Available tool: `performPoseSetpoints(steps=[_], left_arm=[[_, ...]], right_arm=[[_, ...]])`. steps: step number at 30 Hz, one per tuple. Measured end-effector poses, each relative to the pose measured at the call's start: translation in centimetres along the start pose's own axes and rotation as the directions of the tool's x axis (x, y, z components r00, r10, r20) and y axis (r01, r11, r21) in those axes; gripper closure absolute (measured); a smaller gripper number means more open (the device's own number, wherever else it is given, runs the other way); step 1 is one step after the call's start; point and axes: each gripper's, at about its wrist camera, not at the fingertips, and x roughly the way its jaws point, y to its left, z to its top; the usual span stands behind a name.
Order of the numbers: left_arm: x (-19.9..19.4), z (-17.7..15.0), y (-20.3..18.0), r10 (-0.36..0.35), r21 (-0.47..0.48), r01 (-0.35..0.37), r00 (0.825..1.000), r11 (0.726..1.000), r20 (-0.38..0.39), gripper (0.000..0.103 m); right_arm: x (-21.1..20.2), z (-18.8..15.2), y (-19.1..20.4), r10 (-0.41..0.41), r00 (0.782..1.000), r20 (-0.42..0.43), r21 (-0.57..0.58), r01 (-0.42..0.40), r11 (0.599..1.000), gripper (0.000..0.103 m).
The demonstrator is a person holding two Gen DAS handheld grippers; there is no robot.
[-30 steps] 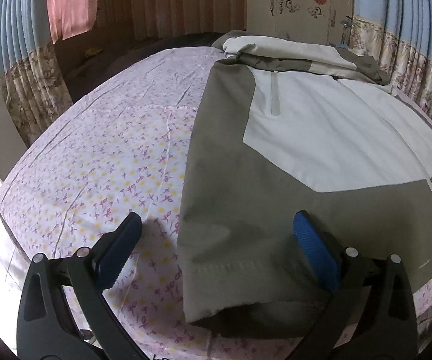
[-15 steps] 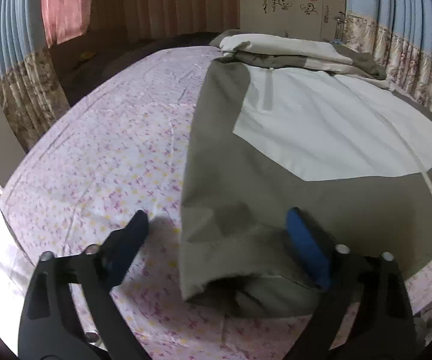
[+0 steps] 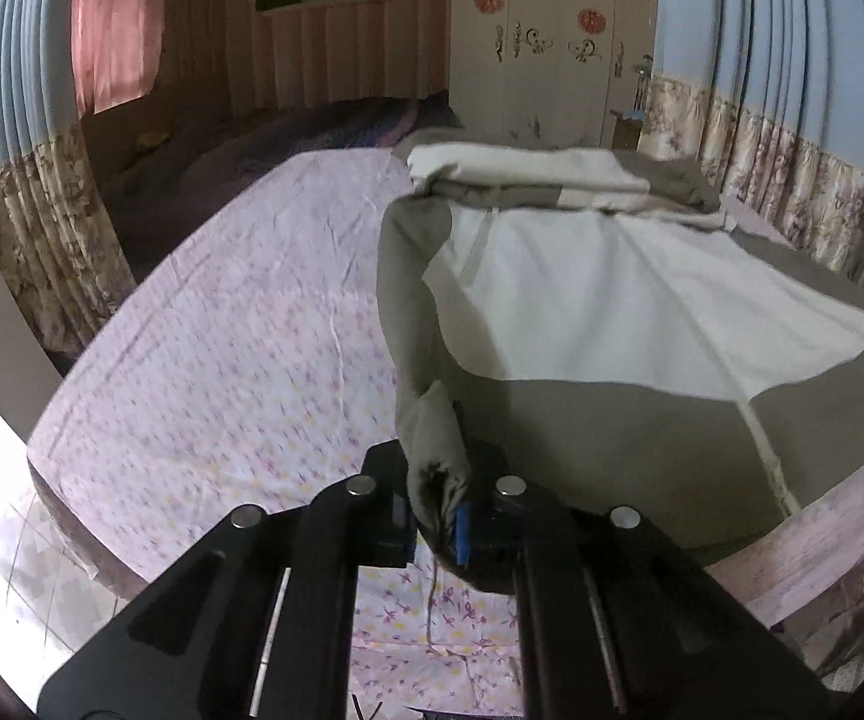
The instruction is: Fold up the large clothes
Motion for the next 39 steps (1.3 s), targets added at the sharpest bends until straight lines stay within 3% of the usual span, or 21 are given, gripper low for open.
performPoseSetpoints(steps=[6, 17, 24, 29, 39], left_arm=[[-1.6, 1.7, 0.2, 0.043, 0.015, -0.044, 0.998, 0.999, 0.042, 0.096], [-2.3, 7.2, 2.0, 0.004, -0.01, -0.003, 0.996, 1.0, 0.093, 0.096], [-0.4, 13.5, 1.3, 0.028, 0.007, -0.03, 0.989, 1.0, 0.142, 0.095], [2.5, 18.2, -0.3, 0.092, 0.032, -0.099, 0.982, 0.995, 0.163, 0.094], [8.0, 26.0, -3.3, 0.087, 0.056, -0.099, 0.977, 0.993, 0.194, 0.094]], right_arm=[[-1.4, 1.1, 1.0, 0.03, 0.999, 0.035, -0.035, -0.028, 0.999, 0.098], [0.0, 6.1, 1.8, 0.06, 0.994, 0.086, -0.065, -0.054, 0.996, 0.098], [2.9, 10.0, 1.8, 0.053, 0.99, 0.128, -0.043, -0.048, 0.998, 0.098], [5.7, 13.1, 1.8, 0.043, 0.991, 0.13, -0.051, -0.037, 0.998, 0.098], [12.0, 18.7, 1.8, -0.009, 0.992, 0.123, -0.047, 0.015, 0.999, 0.098]])
